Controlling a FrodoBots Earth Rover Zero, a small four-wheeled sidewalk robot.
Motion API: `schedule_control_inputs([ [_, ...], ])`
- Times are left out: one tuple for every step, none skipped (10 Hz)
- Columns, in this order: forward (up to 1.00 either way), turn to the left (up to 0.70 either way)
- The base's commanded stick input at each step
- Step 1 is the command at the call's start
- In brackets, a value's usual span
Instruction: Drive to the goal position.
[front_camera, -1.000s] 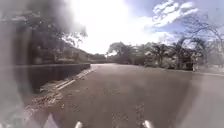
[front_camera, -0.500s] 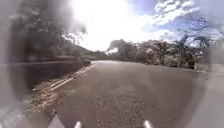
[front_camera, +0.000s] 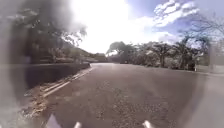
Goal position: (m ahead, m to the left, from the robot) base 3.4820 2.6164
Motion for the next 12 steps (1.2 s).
schedule_control_inputs([
  [0.50,0.00],
  [0.50,0.00],
  [0.50,0.00],
  [0.50,0.00],
  [0.50,0.00],
  [0.50,0.00],
  [0.50,0.00],
  [0.50,0.00],
  [0.50,0.00],
  [0.50,0.00],
  [0.50,0.00],
  [0.50,0.00],
])
